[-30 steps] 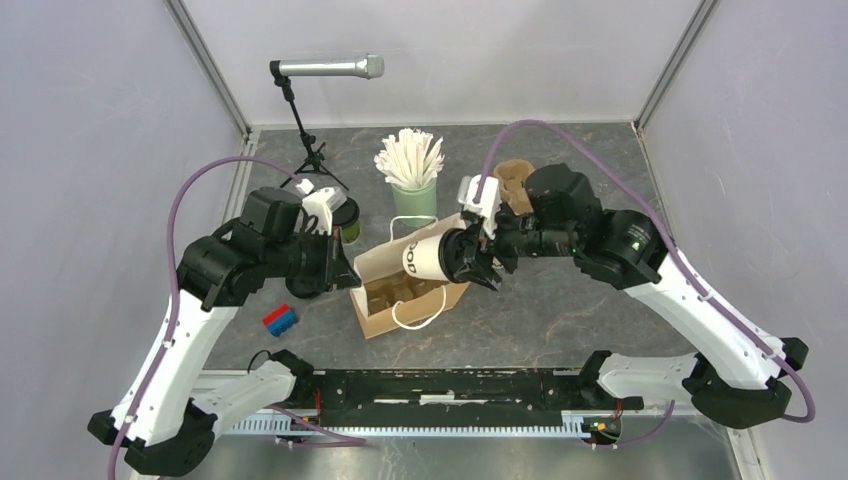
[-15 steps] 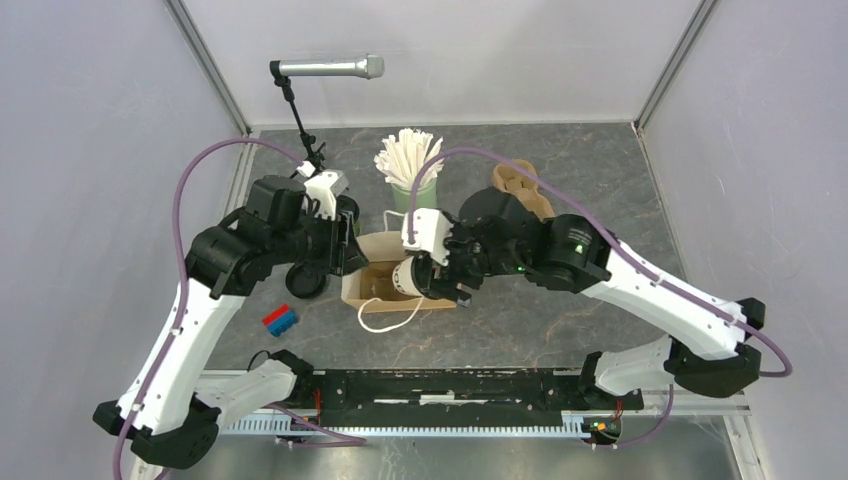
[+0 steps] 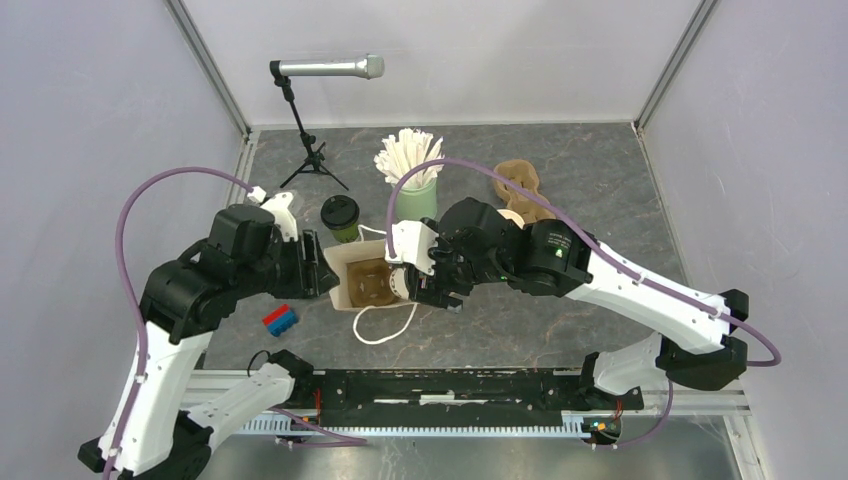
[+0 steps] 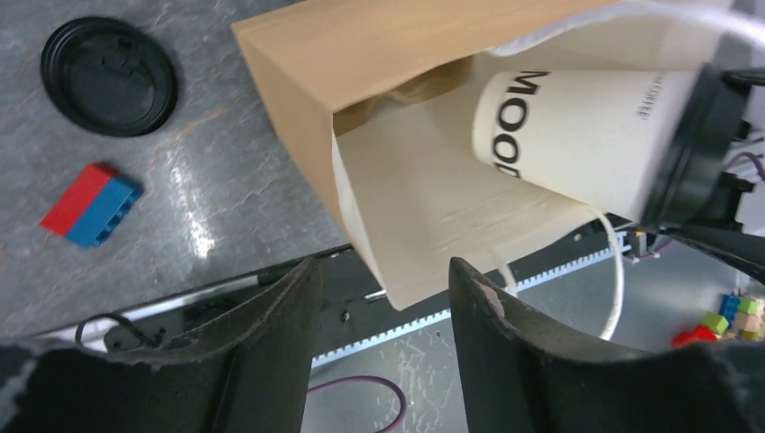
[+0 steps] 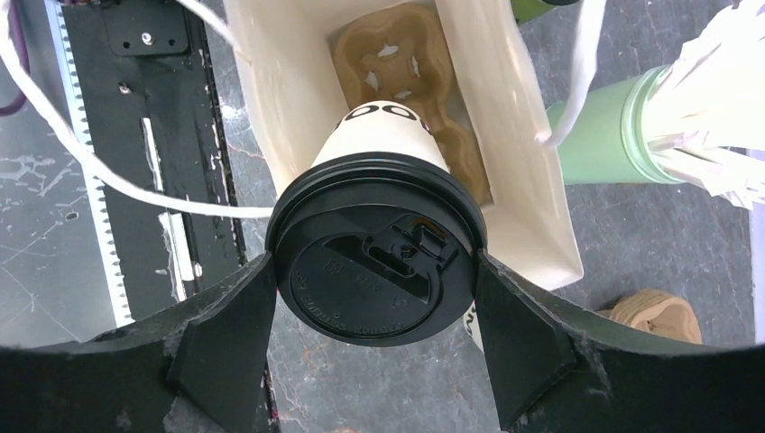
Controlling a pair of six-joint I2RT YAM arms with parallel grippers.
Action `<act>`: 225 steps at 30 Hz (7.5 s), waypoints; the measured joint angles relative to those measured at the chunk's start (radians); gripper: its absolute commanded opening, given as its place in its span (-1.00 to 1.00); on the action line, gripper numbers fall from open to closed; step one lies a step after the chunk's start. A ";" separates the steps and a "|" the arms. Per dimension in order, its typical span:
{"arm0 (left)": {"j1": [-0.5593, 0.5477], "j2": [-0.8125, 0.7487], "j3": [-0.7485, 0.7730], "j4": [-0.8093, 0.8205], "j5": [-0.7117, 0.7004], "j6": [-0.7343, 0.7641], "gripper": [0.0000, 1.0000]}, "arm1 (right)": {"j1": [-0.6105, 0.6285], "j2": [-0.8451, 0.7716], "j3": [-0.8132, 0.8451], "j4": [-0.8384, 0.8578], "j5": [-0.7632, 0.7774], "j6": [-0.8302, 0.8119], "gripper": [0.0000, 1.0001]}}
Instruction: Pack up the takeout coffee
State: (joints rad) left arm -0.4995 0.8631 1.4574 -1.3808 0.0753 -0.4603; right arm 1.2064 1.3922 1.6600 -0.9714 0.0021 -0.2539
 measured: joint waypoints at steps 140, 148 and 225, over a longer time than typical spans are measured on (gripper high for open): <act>0.000 -0.363 -0.618 0.408 0.272 -0.039 -0.95 | 0.122 0.294 -0.148 0.263 0.372 -0.334 0.33; 0.000 -0.388 -0.618 0.410 0.270 -0.039 -0.95 | 0.119 0.286 -0.149 0.292 0.365 -0.324 0.34; 0.017 -0.431 -0.633 0.358 0.069 -0.060 -0.95 | 0.097 0.399 -0.121 0.421 0.426 -0.188 0.34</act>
State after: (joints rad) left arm -0.4828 0.4316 0.8246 -1.0229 0.1448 -0.5205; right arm 1.3037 1.7916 1.5387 -0.5503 0.4286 -0.4416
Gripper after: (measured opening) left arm 0.033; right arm 0.795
